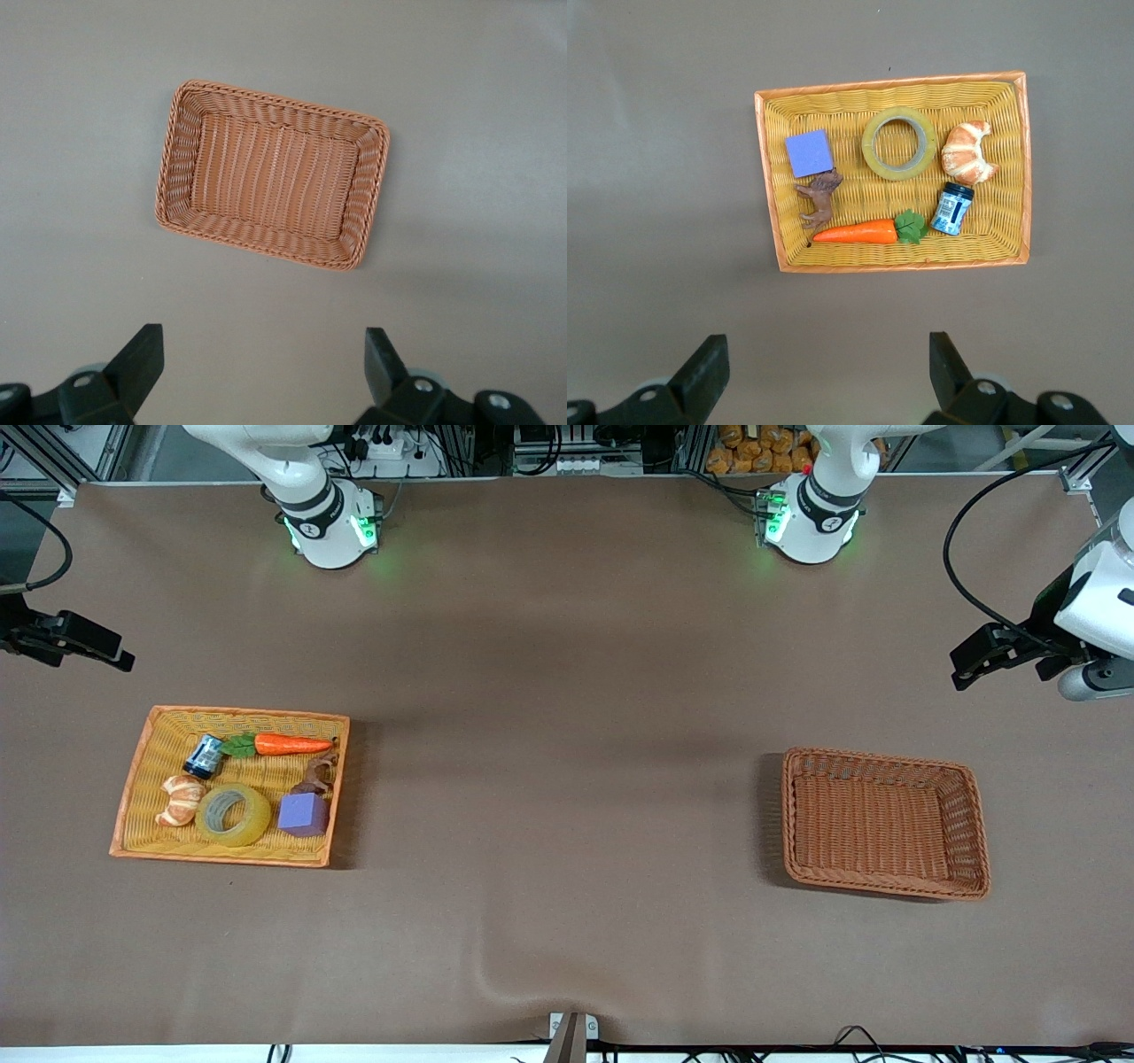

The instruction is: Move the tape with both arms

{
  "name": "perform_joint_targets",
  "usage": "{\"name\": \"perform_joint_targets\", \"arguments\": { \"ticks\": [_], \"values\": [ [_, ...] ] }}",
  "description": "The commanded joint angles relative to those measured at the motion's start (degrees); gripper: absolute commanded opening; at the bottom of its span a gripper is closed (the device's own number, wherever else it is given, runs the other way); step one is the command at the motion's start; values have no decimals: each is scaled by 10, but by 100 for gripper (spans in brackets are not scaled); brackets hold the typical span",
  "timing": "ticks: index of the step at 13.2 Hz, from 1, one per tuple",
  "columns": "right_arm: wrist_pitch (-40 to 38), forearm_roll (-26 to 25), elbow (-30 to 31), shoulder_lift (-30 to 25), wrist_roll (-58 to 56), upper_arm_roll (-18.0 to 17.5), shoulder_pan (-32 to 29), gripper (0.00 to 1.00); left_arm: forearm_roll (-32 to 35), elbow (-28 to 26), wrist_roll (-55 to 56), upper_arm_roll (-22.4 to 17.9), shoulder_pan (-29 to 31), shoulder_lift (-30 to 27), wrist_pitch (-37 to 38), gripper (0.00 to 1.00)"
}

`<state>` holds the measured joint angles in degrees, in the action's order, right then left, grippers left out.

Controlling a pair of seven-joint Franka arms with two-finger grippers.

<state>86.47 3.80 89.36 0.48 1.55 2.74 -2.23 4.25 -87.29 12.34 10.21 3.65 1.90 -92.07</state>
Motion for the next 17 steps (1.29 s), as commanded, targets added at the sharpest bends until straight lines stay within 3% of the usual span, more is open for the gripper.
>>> {"name": "perform_joint_targets", "arguments": {
  "ticks": [1,9,13,17],
  "values": [
    [-1,1,-6,-2,6,-3,-4,100,11,8,-13,2,12,-5,11,100],
    [-2,1,-10,-1,6,-3,-4,100,-13,24,-18,3,22,-4,9,100],
    [-2,1,-10,-1,6,-3,-3,100,-14,35,-16,23,17,-11,18,100],
    [0,1,-11,0,6,-3,-1,100,-18,48,-14,19,17,26,-7,100]
  ]
}}
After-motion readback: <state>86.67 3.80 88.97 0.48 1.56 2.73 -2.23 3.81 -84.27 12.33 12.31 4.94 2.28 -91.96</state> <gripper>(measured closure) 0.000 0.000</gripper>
